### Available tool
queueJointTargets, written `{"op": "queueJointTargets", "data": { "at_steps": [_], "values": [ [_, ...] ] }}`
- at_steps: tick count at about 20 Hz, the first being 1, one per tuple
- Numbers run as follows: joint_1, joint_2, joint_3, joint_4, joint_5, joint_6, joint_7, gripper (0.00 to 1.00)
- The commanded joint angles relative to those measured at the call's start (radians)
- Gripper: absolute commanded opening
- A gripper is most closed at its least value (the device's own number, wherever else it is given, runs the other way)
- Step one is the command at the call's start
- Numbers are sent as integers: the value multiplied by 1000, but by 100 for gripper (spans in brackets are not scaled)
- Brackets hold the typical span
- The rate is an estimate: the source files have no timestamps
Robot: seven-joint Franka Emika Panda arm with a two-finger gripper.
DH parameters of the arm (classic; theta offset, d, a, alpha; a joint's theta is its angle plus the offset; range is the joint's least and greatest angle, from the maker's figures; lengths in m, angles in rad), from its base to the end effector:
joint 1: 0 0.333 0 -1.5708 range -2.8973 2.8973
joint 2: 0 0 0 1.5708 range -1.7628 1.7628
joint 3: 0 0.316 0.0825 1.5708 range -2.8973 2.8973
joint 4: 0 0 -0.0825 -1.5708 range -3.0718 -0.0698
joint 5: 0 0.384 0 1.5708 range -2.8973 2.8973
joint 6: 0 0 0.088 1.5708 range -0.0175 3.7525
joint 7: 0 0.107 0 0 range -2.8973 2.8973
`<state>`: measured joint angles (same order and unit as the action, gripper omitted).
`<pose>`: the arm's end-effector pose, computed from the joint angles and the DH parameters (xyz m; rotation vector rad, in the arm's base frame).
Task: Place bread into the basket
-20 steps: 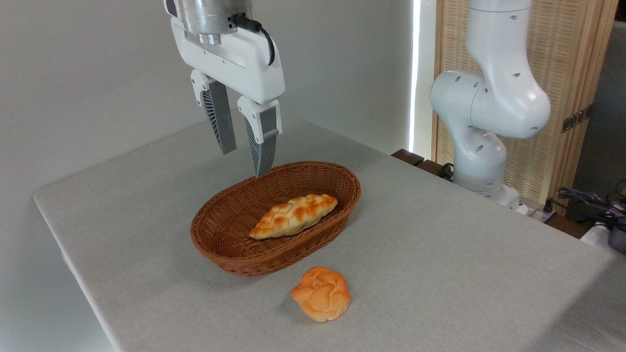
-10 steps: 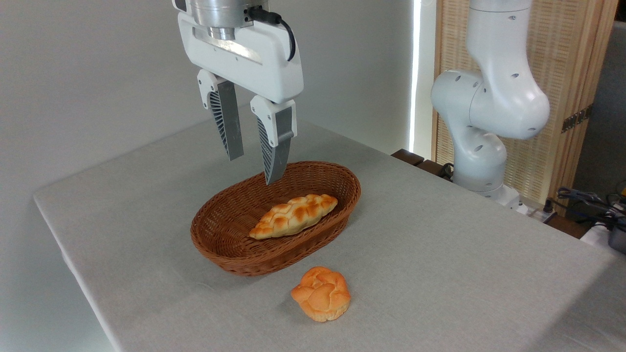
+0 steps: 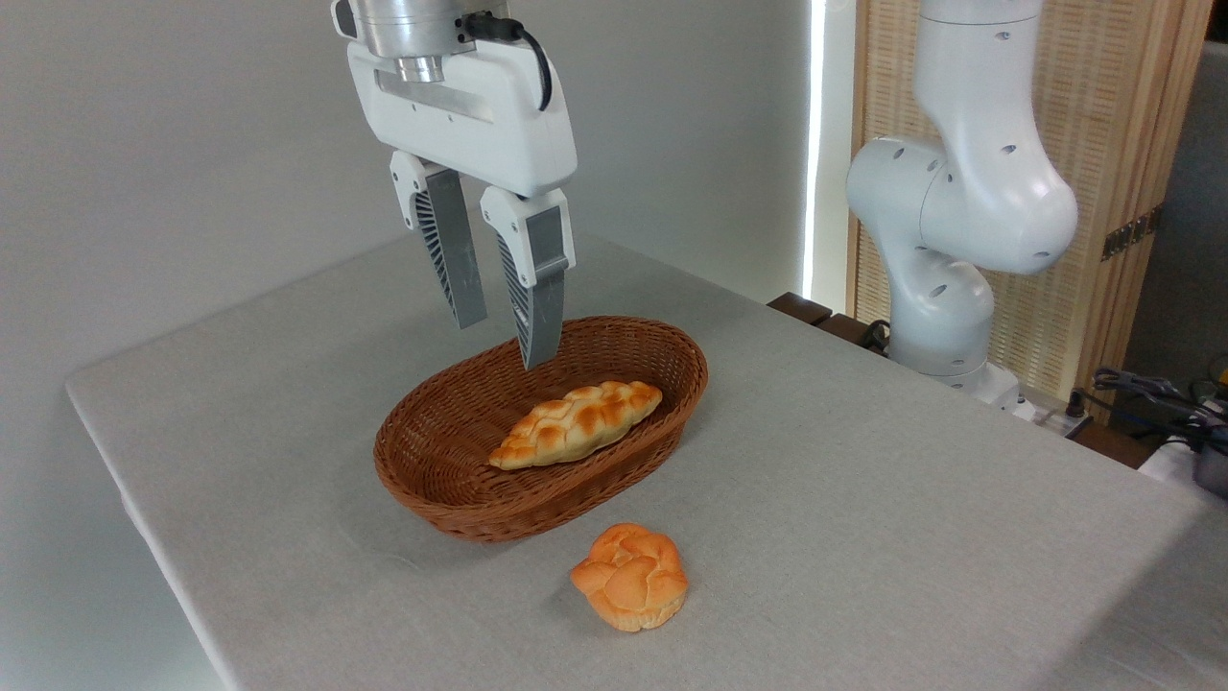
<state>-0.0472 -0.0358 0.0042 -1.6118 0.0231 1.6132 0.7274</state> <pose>0.5471 -0.0211 0.6286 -2.8792 1.1683 -0.0425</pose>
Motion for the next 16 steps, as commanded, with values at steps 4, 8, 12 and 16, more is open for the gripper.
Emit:
{"op": "queueJointTargets", "data": {
  "at_steps": [4,8,12,16],
  "values": [
    [-3,10,8,24,3,-32,-6,100],
    [-3,10,13,24,-25,-32,-13,100],
    [-3,8,14,24,-25,-32,-13,100],
    [-3,8,14,24,-25,-33,-11,100]
  ]
}}
